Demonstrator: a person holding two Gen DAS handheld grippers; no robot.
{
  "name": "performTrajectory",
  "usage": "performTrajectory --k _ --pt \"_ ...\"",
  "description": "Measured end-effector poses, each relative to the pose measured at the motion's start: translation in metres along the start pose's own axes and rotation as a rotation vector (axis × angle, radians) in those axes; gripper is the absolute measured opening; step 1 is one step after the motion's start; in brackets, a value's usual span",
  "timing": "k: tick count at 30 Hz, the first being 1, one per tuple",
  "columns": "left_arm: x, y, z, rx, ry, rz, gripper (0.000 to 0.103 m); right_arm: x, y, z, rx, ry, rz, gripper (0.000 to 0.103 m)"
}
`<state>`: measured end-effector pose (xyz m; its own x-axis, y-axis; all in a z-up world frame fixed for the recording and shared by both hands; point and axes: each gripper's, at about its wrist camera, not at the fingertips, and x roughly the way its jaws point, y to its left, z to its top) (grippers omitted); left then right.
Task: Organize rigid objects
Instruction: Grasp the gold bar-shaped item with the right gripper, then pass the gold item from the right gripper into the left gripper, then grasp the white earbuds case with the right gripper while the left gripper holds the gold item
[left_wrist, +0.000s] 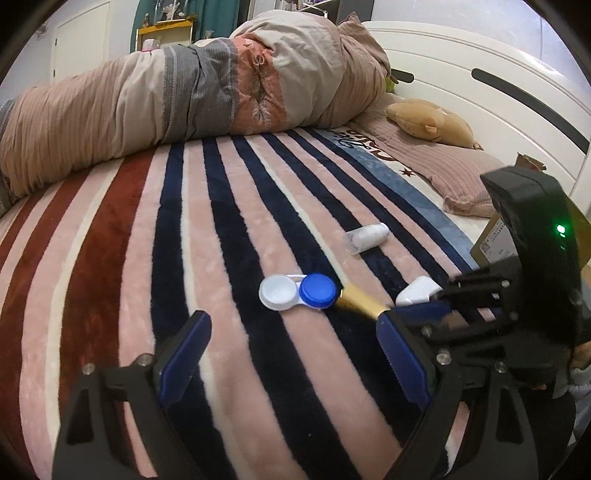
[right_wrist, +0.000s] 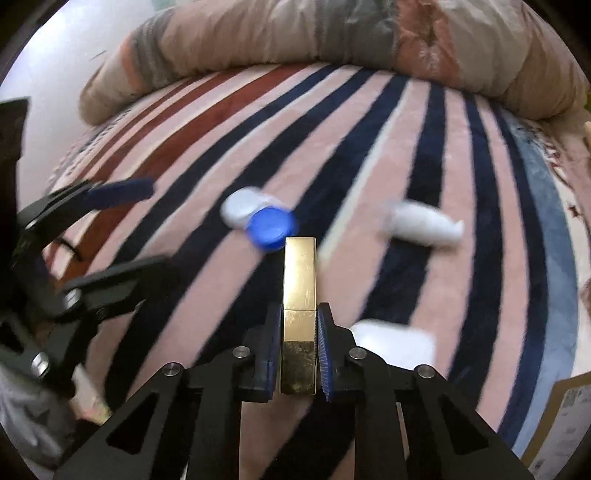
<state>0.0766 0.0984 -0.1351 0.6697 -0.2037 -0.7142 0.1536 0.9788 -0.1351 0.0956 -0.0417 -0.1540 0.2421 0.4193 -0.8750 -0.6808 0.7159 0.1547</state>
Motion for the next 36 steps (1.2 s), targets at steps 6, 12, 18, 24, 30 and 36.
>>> performTrajectory --k 6,12,18,24,30,36 --pt "-0.004 -0.004 -0.001 0.004 0.005 0.001 0.089 -0.001 0.022 -0.011 -0.022 0.079 0.236 0.023" --pt "-0.008 -0.003 -0.005 -0.011 0.014 0.005 0.089 -0.023 0.023 -0.013 -0.034 0.017 0.129 0.043" --pt "-0.006 -0.006 -0.023 -0.045 0.087 -0.090 0.089 -0.036 0.002 -0.022 -0.029 -0.065 -0.209 0.078" --pt "0.015 -0.032 -0.042 -0.053 0.180 -0.197 0.085 -0.012 -0.033 -0.026 0.005 0.033 -0.244 0.078" --pt "0.029 -0.046 -0.033 0.005 0.158 -0.094 0.042 -0.006 -0.045 -0.023 -0.004 0.000 -0.226 0.067" --pt "0.022 -0.042 -0.022 0.135 0.179 -0.060 0.018 -0.016 -0.039 -0.028 -0.036 -0.013 -0.242 0.052"
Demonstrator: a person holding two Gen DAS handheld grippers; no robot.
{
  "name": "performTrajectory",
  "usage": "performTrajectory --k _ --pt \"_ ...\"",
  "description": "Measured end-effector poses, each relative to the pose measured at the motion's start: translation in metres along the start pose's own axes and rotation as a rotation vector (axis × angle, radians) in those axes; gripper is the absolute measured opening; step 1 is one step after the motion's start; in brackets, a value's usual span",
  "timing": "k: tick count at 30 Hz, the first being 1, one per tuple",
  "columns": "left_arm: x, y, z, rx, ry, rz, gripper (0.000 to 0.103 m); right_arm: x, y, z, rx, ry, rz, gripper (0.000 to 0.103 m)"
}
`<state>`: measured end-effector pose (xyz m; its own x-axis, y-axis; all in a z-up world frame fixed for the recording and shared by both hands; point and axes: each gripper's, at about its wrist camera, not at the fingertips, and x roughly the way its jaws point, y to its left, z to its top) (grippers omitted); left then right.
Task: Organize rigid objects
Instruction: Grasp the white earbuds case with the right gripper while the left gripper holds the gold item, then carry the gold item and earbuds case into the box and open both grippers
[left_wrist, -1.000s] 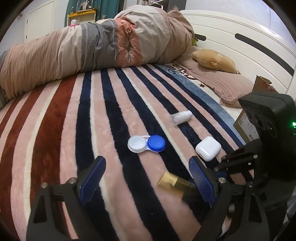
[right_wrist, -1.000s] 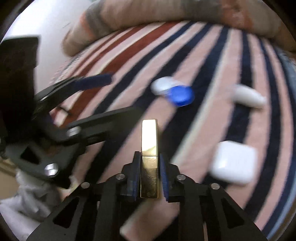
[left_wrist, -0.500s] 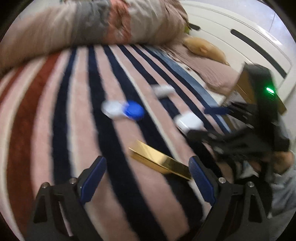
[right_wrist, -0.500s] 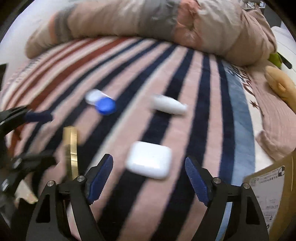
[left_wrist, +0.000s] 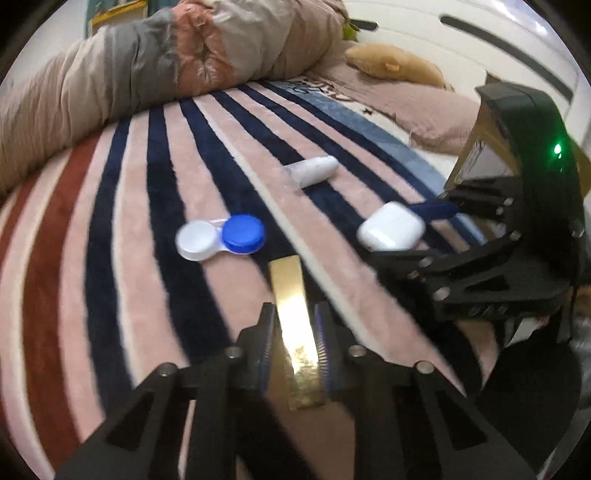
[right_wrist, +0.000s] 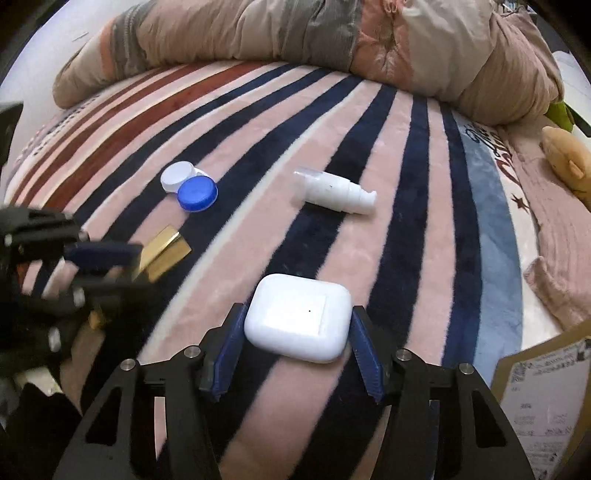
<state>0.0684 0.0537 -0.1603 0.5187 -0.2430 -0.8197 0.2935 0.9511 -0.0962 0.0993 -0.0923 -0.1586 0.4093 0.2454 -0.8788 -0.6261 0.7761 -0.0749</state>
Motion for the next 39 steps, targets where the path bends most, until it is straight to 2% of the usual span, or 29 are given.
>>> performTrajectory --k 5,7,8,12,16,22,26,30,35,39 --pt "0.010 -0.001 -0.002 0.004 0.023 0.007 0.018 -0.001 -0.002 -0.006 0.009 0.009 -0.013 0.053" --pt "0.017 -0.006 -0.003 0.001 0.007 0.036 0.018 0.001 0.000 -0.004 -0.001 0.003 -0.022 0.053" --pt "0.017 -0.007 -0.003 -0.008 -0.007 0.047 0.015 0.002 0.002 -0.003 -0.008 -0.002 -0.026 0.052" --pt "0.008 -0.005 -0.004 -0.019 -0.024 0.049 0.015 -0.007 0.008 -0.003 -0.027 -0.041 -0.036 0.051" --pt "-0.023 -0.004 -0.001 -0.011 -0.057 0.080 0.015 -0.042 0.020 -0.002 -0.038 -0.113 -0.002 0.051" --pt "-0.103 -0.034 0.021 0.036 -0.191 0.116 0.015 -0.131 0.034 -0.010 -0.062 -0.273 0.047 0.051" --pt "-0.142 -0.071 0.044 0.089 -0.269 0.072 0.015 -0.189 0.022 -0.027 -0.050 -0.372 0.031 0.051" --pt "-0.157 -0.114 0.072 0.148 -0.313 0.008 0.015 -0.230 -0.007 -0.050 0.001 -0.437 -0.007 0.051" --pt "-0.136 -0.176 0.116 0.216 -0.290 -0.108 0.015 -0.246 -0.062 -0.076 0.085 -0.433 -0.088 0.051" --pt "-0.099 -0.214 0.146 0.252 -0.219 -0.162 0.015 -0.231 -0.111 -0.090 0.143 -0.367 -0.139 0.051"
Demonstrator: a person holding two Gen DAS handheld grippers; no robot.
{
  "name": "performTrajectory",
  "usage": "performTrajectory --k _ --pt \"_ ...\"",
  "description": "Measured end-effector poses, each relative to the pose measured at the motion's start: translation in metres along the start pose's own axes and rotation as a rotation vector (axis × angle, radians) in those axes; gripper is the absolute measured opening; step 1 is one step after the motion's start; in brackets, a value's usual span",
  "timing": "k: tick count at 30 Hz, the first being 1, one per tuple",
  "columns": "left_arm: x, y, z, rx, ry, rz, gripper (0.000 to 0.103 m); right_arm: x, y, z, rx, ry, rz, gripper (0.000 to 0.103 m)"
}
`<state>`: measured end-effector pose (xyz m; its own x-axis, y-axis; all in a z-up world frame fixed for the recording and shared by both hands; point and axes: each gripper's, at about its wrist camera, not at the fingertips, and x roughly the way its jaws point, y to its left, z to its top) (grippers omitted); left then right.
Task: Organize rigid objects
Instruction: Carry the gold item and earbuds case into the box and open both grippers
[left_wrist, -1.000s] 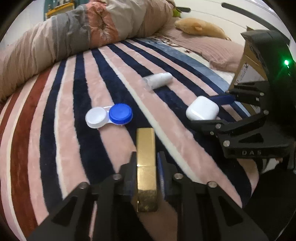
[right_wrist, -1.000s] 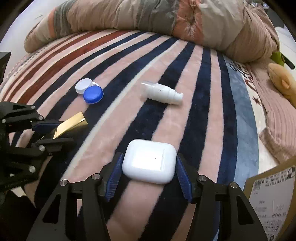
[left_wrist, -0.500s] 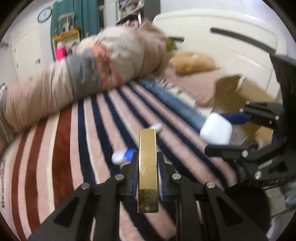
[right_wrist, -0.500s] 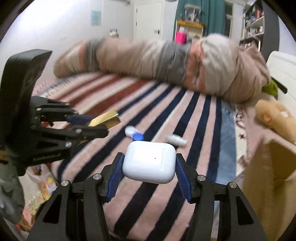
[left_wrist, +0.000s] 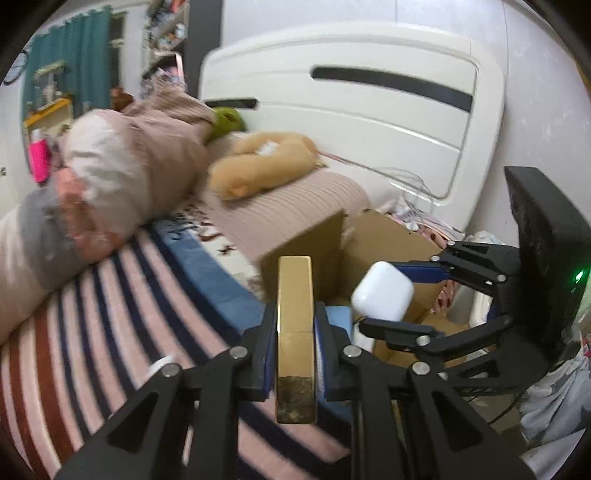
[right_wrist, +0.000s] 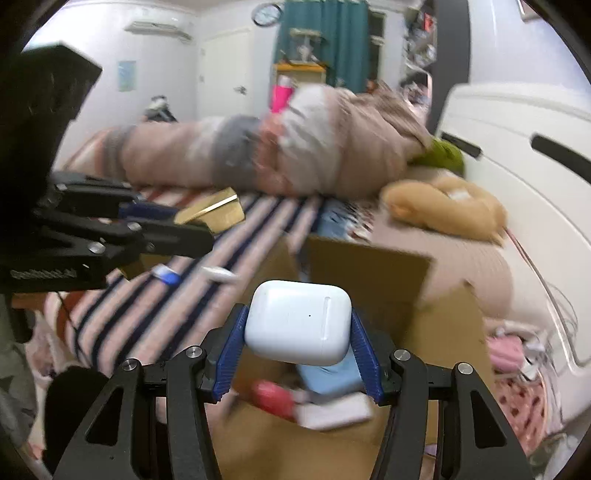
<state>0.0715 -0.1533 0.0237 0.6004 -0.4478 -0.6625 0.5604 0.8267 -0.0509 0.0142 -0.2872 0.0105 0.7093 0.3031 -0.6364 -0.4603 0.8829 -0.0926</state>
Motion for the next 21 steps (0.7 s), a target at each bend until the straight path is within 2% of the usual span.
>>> performTrajectory --k 6,10,11,16,20,21 --pt "0.070 -0.030 0.022 0.067 0.126 -0.043 0.015 0.032 -0.040 -0.014 0.016 0.090 -0.045 0.051" --pt "0.099 -0.033 0.022 0.084 0.184 -0.019 0.016 0.044 -0.045 -0.019 -0.008 0.125 -0.063 0.052" --pt "0.100 -0.032 0.022 0.081 0.186 -0.017 0.020 0.046 -0.045 -0.020 -0.016 0.131 -0.067 0.052" --pt "0.078 -0.020 0.022 0.047 0.137 -0.003 0.026 0.047 -0.039 -0.025 -0.037 0.151 -0.074 0.052" --pt "0.032 0.003 0.018 -0.009 0.050 0.027 0.045 0.029 -0.031 -0.016 -0.017 0.104 -0.091 0.052" --pt "0.019 0.011 0.015 -0.025 0.032 0.040 0.046 0.023 -0.028 -0.012 -0.013 0.086 -0.088 0.052"
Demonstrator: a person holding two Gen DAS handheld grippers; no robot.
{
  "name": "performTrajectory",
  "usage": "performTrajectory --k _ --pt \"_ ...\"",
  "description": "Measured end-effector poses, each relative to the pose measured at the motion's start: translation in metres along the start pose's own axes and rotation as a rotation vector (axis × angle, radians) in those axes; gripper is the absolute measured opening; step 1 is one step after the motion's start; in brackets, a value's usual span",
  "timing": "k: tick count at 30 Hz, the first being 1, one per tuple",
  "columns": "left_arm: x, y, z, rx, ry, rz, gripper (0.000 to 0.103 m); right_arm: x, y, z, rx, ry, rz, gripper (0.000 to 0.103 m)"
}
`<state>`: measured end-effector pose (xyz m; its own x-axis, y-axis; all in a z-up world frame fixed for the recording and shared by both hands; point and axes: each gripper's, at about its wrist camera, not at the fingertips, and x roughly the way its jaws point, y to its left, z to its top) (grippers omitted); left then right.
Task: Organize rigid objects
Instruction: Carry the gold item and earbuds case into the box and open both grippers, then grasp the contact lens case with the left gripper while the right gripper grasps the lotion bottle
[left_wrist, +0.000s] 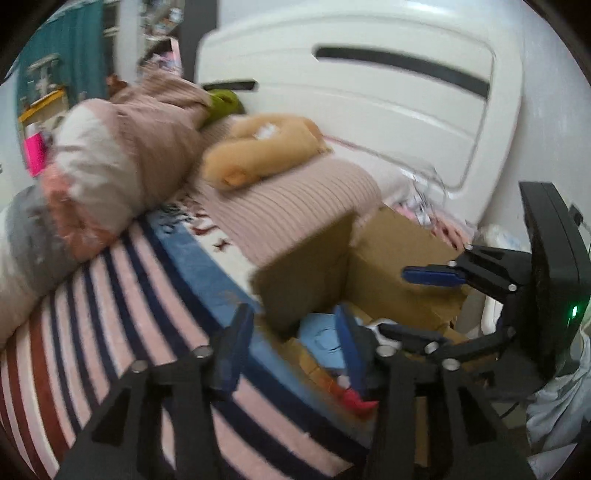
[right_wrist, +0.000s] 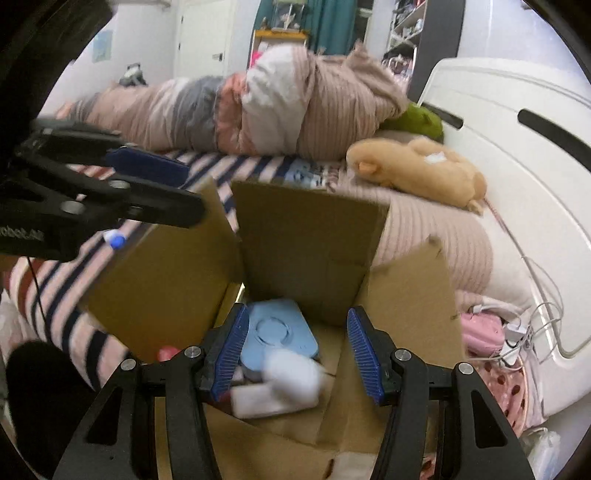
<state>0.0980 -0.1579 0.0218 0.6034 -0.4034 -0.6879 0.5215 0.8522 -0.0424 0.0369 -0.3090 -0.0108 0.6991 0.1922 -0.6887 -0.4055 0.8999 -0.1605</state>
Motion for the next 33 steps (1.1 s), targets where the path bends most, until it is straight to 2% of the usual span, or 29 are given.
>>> performTrajectory --k 5,6,10,13,16,18,21,25,30,31,33 --pt "-0.056 0.056 -0.030 -0.071 -0.052 0.125 0.055 -0.028 0.041 0.023 -0.031 -0.079 0.088 0.055" --pt "-0.063 0.068 -0.039 -0.085 -0.052 0.156 0.055 -0.028 0.053 0.028 -0.044 -0.083 0.108 0.057" --pt "-0.077 0.123 -0.084 -0.151 -0.022 0.252 0.060 -0.019 0.109 0.045 -0.094 -0.092 0.211 0.058" --pt "-0.068 0.161 -0.119 -0.209 0.020 0.274 0.060 0.005 0.148 0.055 -0.093 -0.060 0.296 0.058" --pt "-0.049 0.189 -0.150 -0.262 0.061 0.253 0.065 0.045 0.180 0.062 -0.077 0.007 0.347 0.063" --pt "-0.033 0.203 -0.170 -0.293 0.089 0.226 0.071 0.080 0.193 0.064 -0.048 0.051 0.332 0.072" --pt "0.000 0.217 -0.192 -0.326 0.130 0.177 0.072 0.130 0.200 0.063 -0.003 0.106 0.272 0.080" --pt "0.036 0.227 -0.208 -0.341 0.157 0.158 0.072 0.194 0.197 0.058 0.046 0.191 0.203 0.081" --pt "0.055 0.234 -0.213 -0.368 0.127 0.184 0.072 0.232 0.191 0.057 0.062 0.189 0.170 0.080" --pt "0.055 0.234 -0.213 -0.367 0.120 0.188 0.070 0.236 0.191 0.057 0.063 0.180 0.167 0.080" --pt "0.056 0.234 -0.213 -0.362 0.113 0.210 0.057 0.241 0.190 0.058 0.064 0.164 0.166 0.080"
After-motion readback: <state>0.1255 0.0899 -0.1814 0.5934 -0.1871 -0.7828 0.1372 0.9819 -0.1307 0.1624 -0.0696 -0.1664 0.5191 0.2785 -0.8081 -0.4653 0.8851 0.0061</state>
